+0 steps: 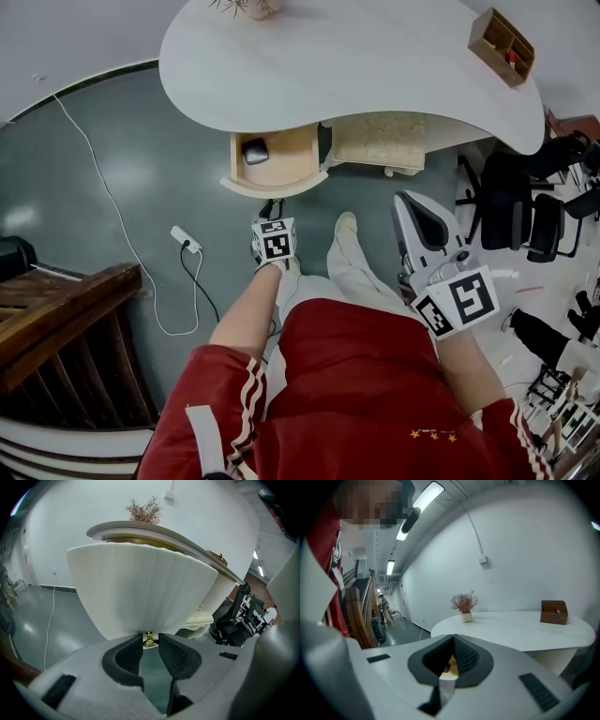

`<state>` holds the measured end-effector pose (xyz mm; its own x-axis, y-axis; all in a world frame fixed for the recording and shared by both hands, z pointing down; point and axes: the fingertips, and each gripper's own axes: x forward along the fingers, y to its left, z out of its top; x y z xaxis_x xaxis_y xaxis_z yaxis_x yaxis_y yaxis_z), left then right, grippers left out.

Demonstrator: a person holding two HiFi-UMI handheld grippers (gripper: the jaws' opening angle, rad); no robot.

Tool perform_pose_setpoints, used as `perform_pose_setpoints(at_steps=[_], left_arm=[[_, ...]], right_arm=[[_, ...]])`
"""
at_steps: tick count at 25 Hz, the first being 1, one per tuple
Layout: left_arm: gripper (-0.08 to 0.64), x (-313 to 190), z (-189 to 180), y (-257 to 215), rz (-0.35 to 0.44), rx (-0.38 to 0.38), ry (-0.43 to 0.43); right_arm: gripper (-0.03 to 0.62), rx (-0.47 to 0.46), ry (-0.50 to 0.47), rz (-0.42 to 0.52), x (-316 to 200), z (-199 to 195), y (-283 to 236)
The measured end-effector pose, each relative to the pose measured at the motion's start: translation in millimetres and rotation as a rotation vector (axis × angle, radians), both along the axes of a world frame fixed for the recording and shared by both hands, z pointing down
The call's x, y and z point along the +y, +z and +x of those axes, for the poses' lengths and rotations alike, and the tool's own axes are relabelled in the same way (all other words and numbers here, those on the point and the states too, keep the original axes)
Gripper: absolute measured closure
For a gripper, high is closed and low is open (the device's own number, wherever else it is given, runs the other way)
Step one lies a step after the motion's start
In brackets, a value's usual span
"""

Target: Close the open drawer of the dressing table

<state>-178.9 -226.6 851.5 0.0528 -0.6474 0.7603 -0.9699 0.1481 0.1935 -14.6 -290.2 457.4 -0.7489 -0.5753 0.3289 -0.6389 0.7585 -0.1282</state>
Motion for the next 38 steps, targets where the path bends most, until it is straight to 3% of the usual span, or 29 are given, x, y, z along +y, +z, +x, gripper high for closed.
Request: perform_pose_setpoints(at_steps=[16, 38], left_arm=[[0.451, -24.8, -7.3, 1.0, -0.019, -0.002, 0.005], [0.45, -94.2, -27.7, -3.1, 0.023, -0.054, 0.045]], right_arm=[[0.589, -0.006, -0.005, -0.059, -12.0, -1.1, 17.8], [0.589, 0.006, 0.035, -0.073, -32.6, 8.3, 29.9]])
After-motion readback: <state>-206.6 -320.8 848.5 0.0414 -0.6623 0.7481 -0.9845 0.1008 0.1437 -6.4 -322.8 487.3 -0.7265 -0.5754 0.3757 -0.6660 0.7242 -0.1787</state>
